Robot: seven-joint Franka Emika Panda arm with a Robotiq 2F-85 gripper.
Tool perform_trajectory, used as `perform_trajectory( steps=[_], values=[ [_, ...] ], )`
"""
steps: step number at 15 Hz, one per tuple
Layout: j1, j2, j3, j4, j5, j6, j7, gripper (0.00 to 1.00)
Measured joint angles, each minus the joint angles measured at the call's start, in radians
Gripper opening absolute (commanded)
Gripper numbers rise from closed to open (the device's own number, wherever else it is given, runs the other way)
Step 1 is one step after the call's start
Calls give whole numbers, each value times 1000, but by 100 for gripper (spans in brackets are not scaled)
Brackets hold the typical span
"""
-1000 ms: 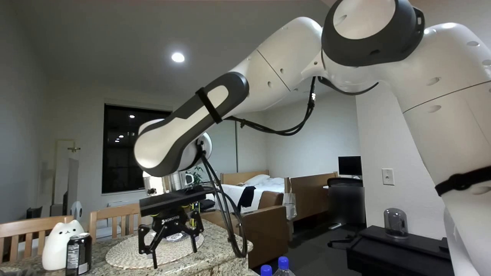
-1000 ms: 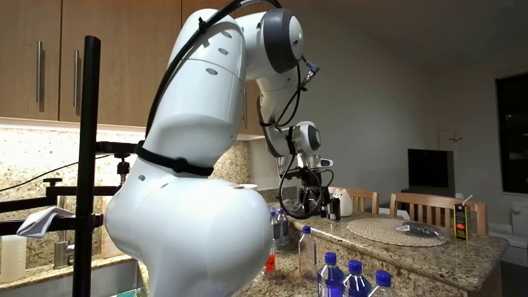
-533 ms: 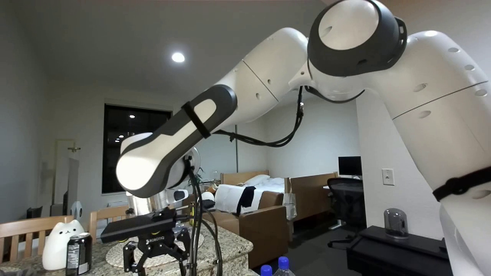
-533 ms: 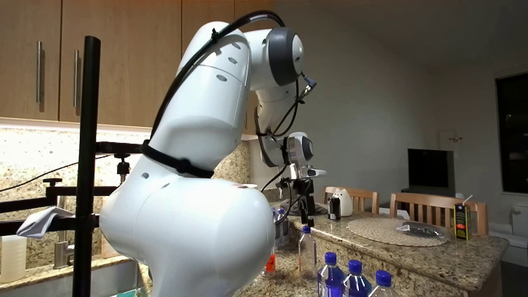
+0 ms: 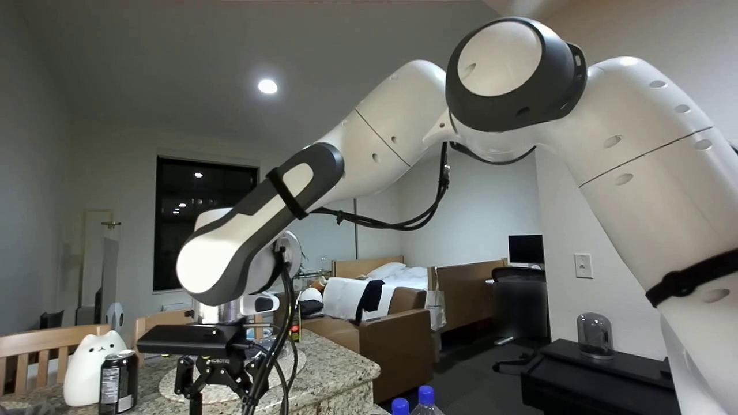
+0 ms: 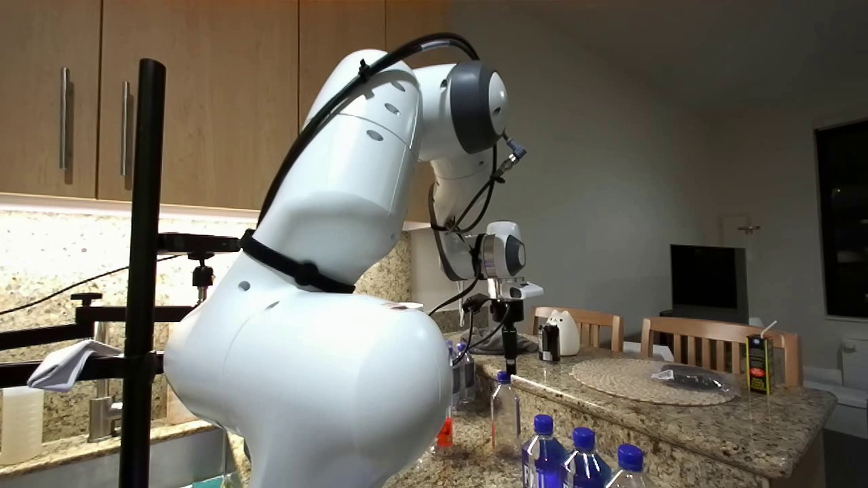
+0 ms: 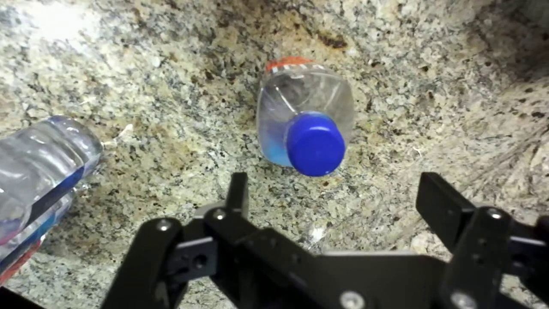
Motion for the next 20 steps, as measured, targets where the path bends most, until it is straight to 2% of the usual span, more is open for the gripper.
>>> perform_trajectory(
  steps=[10,11,12,20],
  values=[
    [9,97,5,74,58,21,2,100],
    [11,102,5,79,59,20,2,89],
    [13,105,6,84,60,19,2,73],
    [18,108,14,95,61,4,2,20]
  ],
)
